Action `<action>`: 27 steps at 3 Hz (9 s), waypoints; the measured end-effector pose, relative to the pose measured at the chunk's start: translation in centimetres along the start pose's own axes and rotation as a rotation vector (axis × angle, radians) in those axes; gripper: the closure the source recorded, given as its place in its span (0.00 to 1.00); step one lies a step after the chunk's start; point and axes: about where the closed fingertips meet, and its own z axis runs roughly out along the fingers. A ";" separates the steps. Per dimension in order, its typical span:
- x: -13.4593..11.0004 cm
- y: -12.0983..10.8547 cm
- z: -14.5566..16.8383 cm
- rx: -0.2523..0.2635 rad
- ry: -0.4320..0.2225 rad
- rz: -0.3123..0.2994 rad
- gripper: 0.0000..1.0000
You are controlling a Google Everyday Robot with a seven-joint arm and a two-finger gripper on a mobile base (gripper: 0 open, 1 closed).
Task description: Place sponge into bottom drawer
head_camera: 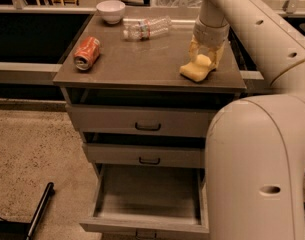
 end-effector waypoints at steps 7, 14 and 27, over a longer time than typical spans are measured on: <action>-6.2 6.1 -3.5 0.435 -0.030 -0.100 1.00; -11.5 11.3 3.3 0.772 -0.101 -0.415 1.00; -17.9 17.9 48.3 0.844 -0.197 -0.386 1.00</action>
Offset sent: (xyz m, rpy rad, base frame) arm -0.0103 -0.0072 0.0418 0.2606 -0.0998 0.0636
